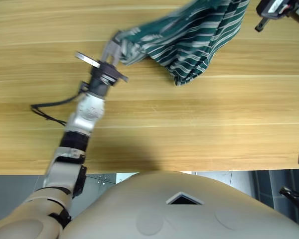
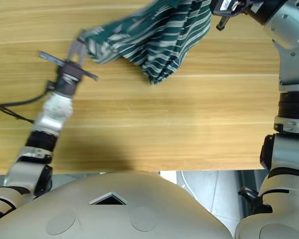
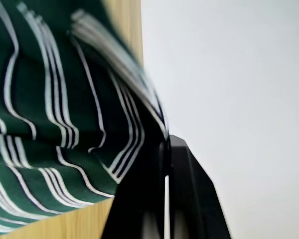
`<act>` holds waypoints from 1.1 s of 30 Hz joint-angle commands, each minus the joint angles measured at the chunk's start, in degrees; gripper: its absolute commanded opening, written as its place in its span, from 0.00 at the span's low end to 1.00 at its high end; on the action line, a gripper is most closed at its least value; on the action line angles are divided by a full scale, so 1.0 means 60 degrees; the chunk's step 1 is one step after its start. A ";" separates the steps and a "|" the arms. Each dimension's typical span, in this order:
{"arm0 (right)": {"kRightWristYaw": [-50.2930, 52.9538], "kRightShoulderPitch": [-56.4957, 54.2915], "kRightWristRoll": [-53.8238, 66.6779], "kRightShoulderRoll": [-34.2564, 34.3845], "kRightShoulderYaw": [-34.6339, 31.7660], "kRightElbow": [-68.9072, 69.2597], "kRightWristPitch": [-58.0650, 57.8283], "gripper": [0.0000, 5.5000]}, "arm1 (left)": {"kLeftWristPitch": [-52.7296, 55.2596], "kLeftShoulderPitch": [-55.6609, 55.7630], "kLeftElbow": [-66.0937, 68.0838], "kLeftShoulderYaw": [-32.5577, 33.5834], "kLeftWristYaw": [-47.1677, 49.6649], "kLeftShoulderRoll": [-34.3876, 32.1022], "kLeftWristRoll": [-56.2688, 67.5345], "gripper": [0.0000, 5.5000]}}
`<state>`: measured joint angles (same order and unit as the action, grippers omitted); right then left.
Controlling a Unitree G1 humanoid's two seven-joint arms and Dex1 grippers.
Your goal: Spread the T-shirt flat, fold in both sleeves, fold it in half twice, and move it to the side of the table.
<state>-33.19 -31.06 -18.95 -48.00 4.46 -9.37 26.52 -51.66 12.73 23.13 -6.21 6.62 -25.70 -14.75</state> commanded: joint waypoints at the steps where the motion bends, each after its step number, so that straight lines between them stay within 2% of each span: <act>1: -0.0407 0.0729 0.0614 -0.0615 -0.0398 -0.0114 0.0364 0.00 | -0.0134 -0.0068 -0.1480 0.0784 -0.1596 -0.1457 0.2778 0.00; 4: -0.1168 0.1814 0.1882 -0.1086 -0.0814 0.0604 0.0674 0.00 | 0.0332 -0.0391 -0.2679 0.1158 -0.3073 -0.2491 0.4865 0.00; 8: -0.2305 0.3397 0.4060 -0.1984 -0.1874 0.1795 0.1265 0.00 | 0.0623 -0.1880 -0.4682 0.1588 -0.5351 -0.4131 0.6653 0.00; 11: -0.4018 0.5690 0.5867 -0.2829 -0.2517 0.2698 0.2453 0.00 | 0.0415 -0.4079 -0.5799 0.2096 -0.6983 -0.5256 0.6339 0.00; 14: -0.5451 0.7810 0.7952 -0.2988 -0.3438 0.3921 0.3127 0.00 | 0.0235 -0.6009 -0.6658 0.2489 -0.8228 -0.5880 0.6153 0.00; 16: -0.6301 0.8658 0.9530 -0.2892 -0.4049 0.4804 0.3298 0.00 | -0.0254 -0.7239 -0.6991 0.2591 -0.9221 -0.6341 0.6498 0.00; 18: -0.6873 0.8702 1.0709 -0.2847 -0.4240 0.5284 0.2986 0.00 | -0.0413 -0.7400 -0.6837 0.2409 -0.9887 -0.6578 0.6774 0.00; 19: -0.6993 0.8383 1.0657 -0.2862 -0.3905 0.5200 0.2727 0.00 | -0.0119 -0.6781 -0.6435 0.2126 -1.0028 -0.6504 0.6640 0.00; 22: -0.7415 0.6443 0.8396 -0.2407 -0.1489 0.4152 0.1624 0.00 | 0.0901 -0.4687 -0.5066 0.1009 -1.0841 -0.6249 0.5882 0.00; 24: -0.7956 0.4825 0.6488 -0.1865 0.0125 0.2876 0.1023 0.00 | 0.1510 -0.3044 -0.3988 -0.0124 -1.2085 -0.6098 0.5141 0.00; 26: -0.8327 0.3018 0.4994 -0.1270 0.1216 0.1186 0.0664 0.00 | 0.2009 -0.1264 -0.2632 -0.1086 -1.3337 -0.5680 0.4551 0.00; 28: -0.7922 0.0197 0.3011 -0.0290 0.2134 -0.1878 0.0507 0.00 | 0.2543 0.1315 -0.0333 -0.1957 -1.4464 -0.4814 0.3555 0.00; 30: -0.4866 -0.3743 0.0710 0.1064 0.2904 -0.5813 -0.0591 0.00 | 0.3342 0.4837 0.2954 -0.2630 -1.4540 -0.3577 0.2039 0.00; 31: -0.1454 -0.5853 -0.0091 0.1696 0.2983 -0.7558 -0.1633 0.00 | 0.4061 0.6912 0.4636 -0.2593 -1.3032 -0.2831 0.1471 0.00; 32: 0.2215 -0.7787 -0.0239 0.1840 0.2489 -0.8770 -0.2773 0.00 | 0.4997 0.9306 0.6100 -0.2104 -0.9525 -0.2137 0.1213 0.00; 33: 0.4744 -0.9011 -0.0230 0.1714 0.1990 -0.9315 -0.3245 0.00 | 0.5754 1.1131 0.6998 -0.1280 -0.6402 -0.1835 0.1537 0.00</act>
<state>-65.21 -39.30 -5.65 -45.32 19.00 -29.33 25.08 -34.18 30.34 29.49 -18.45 -73.50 -49.52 3.95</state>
